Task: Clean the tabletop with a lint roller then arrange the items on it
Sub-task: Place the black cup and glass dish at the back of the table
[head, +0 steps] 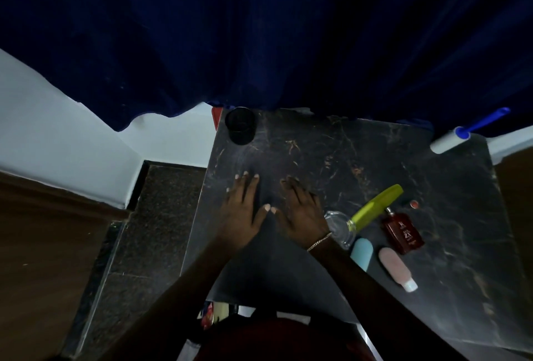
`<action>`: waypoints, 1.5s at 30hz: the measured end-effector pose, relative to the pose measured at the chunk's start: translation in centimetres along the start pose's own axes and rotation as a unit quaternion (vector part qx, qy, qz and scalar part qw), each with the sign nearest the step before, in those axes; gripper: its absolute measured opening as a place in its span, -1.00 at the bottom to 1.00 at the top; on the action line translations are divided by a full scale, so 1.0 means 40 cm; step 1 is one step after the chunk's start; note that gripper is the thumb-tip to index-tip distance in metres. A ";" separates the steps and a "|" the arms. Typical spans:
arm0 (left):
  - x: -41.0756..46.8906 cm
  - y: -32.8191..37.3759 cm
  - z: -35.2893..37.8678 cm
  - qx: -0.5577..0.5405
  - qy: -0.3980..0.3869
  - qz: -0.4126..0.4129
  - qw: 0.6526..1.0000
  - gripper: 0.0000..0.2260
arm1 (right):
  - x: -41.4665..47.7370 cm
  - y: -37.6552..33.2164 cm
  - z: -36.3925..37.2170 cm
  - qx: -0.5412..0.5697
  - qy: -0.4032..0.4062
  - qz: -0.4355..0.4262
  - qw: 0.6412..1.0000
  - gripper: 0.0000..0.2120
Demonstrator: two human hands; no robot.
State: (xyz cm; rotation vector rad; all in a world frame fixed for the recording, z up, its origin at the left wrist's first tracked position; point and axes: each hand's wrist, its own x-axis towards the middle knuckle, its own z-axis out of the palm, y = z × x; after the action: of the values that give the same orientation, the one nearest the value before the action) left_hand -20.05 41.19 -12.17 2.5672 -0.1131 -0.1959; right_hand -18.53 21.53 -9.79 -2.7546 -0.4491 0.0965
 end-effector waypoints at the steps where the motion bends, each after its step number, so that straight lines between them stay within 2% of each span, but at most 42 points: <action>1: -0.006 0.017 0.012 0.002 -0.005 0.006 1.000 -0.30 | -0.023 0.012 -0.008 -0.002 -0.004 0.008 1.000 -0.32; 12: -0.043 0.212 0.147 0.027 -0.034 0.058 0.997 -0.31 | -0.234 0.170 -0.082 0.015 0.012 0.075 0.997 -0.41; 15: -0.048 0.266 0.174 0.041 -0.052 0.057 0.996 -0.30 | -0.258 0.223 -0.098 0.024 -0.010 0.120 0.992 -0.43; 18: -0.043 0.316 0.193 0.038 -0.070 0.029 0.996 -0.31 | -0.264 0.269 -0.111 0.041 -0.033 0.169 0.984 -0.46; 23: -0.032 0.389 0.219 0.010 -0.115 -0.043 0.992 -0.42 | -0.230 0.321 -0.127 0.003 -0.095 0.210 0.973 -0.50; 30: 0.005 0.455 0.244 -0.023 -0.139 -0.184 0.973 -0.68 | -0.179 0.326 -0.128 -0.041 -0.179 0.200 0.962 -0.71; 37: 0.018 0.453 0.262 -0.071 -0.103 -0.230 0.965 -0.72 | -0.159 0.318 -0.104 -0.091 -0.179 0.188 0.961 -0.70; 45: 0.015 0.357 0.177 -0.155 -0.027 -0.246 0.956 -0.70 | -0.077 0.230 -0.083 -0.027 -0.155 0.166 0.973 -0.69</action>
State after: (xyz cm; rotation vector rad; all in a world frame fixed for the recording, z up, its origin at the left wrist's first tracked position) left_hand -21.20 25.39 -10.44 2.2313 0.5056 -0.4319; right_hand -18.34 11.29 -9.85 -2.8516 -0.0605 0.6112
